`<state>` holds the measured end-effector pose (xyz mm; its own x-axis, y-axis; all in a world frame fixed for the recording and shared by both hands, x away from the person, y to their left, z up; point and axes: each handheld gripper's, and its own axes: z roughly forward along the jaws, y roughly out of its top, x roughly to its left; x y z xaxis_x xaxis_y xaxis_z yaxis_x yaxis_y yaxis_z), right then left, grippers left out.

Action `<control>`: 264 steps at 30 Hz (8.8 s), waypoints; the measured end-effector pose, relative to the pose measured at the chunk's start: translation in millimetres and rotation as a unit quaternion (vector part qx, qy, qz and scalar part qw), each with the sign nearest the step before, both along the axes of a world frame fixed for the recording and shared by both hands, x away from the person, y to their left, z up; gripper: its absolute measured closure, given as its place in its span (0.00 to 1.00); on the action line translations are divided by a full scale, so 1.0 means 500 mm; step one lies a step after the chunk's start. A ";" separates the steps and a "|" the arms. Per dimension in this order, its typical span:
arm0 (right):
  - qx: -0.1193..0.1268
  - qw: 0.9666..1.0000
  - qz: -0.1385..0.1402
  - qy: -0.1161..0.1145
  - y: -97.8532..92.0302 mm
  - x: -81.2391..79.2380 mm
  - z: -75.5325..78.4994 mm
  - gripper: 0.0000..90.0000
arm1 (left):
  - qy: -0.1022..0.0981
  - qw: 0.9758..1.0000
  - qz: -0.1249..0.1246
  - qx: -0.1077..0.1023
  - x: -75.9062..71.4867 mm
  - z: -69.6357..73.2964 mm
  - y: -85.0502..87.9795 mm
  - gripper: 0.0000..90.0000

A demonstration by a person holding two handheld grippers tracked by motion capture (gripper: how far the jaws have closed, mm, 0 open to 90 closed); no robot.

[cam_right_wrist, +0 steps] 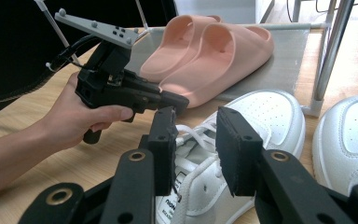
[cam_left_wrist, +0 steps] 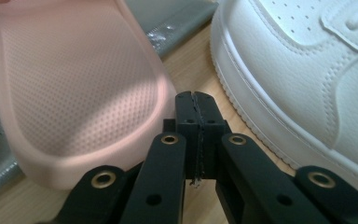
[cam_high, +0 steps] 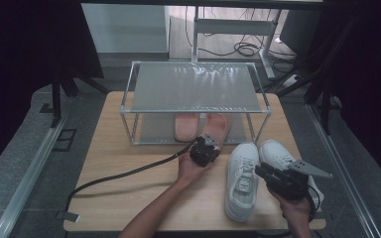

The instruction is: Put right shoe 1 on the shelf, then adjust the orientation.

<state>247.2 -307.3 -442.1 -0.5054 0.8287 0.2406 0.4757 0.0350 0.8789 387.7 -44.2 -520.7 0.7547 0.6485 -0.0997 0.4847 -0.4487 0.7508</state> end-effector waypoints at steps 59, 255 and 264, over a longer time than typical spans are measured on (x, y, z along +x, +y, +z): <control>-0.004 1.000 -0.003 0.003 -0.003 0.004 -0.004 0.76 | 0.009 0.999 0.034 -0.013 0.083 -0.007 0.004 1.00; -0.091 0.992 -0.063 0.060 0.008 -0.015 -0.101 1.00 | 0.003 0.998 0.064 -0.013 -0.204 0.008 0.361 0.55; -0.065 0.996 -0.053 0.022 0.026 -0.062 -0.034 0.75 | 0.005 0.998 0.063 -0.016 -0.204 0.007 0.359 0.55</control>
<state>216.4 -294.3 -458.9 -0.4056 0.9021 0.1475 0.5203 0.0952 0.8487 285.6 135.3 -517.2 0.6663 0.7344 -0.1293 0.5431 -0.3592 0.7590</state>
